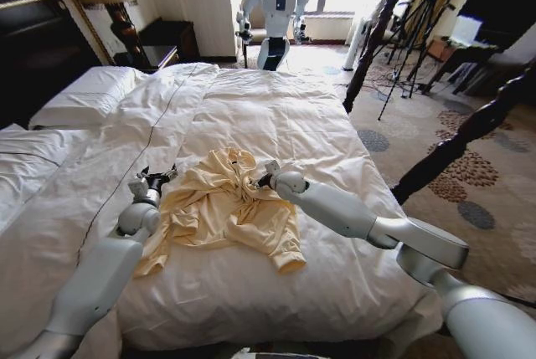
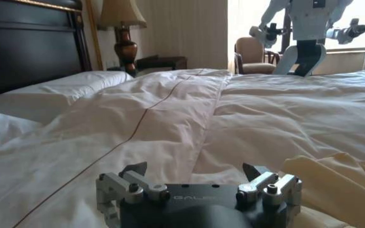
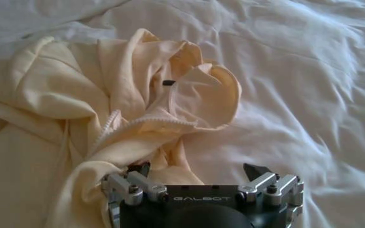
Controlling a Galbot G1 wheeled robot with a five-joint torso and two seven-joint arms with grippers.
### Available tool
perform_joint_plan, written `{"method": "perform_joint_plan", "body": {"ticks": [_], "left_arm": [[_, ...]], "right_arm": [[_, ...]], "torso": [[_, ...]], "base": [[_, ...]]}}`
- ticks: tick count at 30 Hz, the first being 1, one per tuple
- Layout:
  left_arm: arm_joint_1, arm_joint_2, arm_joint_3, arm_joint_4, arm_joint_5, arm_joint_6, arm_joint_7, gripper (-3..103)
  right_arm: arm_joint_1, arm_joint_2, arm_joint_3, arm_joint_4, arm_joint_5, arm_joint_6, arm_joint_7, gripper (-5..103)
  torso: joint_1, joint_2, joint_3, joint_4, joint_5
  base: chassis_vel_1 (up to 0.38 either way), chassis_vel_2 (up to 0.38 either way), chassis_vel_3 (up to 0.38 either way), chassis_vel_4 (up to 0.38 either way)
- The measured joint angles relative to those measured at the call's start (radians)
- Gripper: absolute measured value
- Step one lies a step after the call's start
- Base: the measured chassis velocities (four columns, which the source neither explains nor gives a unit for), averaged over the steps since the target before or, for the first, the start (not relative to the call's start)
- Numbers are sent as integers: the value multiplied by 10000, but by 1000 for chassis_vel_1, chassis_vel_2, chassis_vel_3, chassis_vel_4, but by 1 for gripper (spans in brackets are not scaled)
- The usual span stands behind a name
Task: Pick up the clothes from the bed and hang them on the clothes hanger.
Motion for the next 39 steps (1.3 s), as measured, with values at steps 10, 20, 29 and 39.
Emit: {"method": "perform_joint_plan", "body": {"ticks": [10,20,29,39], "left_arm": [[22,25,-8,132,0,-113,6,100],[132,53,-52,155,-14,-212,17,100],[283,46,-159,118,-3,-247,33,100],[313,78,-258,83,-6,-276,47,100]], "right_arm": [[-310,1163,50,-912,178,92,18,99],[-740,1411,210,-1639,128,583,91,97],[-687,1478,319,-1846,-278,844,142,67],[-708,1184,410,-1748,-383,1043,195,35]], "torso": [[0,0,0,3,-2],[-1,1,-1,2,1],[0,1,0,3,0],[1,0,0,4,0]], "base": [[0,0,0,0],[0,0,0,0],[0,0,0,0],[0,0,0,0]]}}
